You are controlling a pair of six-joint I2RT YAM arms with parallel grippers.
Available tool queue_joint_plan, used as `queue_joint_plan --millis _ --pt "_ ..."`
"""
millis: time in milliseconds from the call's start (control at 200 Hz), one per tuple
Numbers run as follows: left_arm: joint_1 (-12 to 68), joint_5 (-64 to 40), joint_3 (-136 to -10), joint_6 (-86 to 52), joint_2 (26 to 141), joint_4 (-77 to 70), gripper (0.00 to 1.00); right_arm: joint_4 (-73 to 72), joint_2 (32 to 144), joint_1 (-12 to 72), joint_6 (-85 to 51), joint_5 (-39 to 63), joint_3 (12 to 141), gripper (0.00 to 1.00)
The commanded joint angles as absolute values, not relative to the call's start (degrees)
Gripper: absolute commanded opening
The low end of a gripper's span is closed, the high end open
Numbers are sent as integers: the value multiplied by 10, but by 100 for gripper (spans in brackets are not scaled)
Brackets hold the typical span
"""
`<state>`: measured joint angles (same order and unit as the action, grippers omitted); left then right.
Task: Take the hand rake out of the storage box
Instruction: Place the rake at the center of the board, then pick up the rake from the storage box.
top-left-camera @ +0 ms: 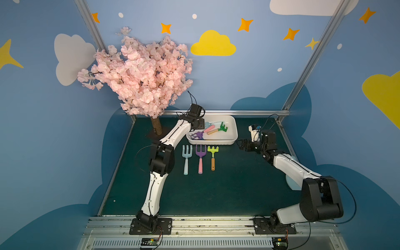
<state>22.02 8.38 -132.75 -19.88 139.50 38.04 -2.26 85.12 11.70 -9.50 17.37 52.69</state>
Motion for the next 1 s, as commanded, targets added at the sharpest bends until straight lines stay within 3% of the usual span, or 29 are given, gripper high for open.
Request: queue_joint_plan --millis 0,140,731,996 --pt "213 65 -1450 -178 1483 461 63 25 875 117 -75 167 557 94" --pt "201 64 -1556 -197 1567 458 57 31 891 116 -68 170 573 94" --pt "197 76 -1539 -276 1629 323 44 22 904 108 -58 177 576 94" --pt "196 70 -1541 -284 1633 311 27 18 915 102 -64 191 578 94"
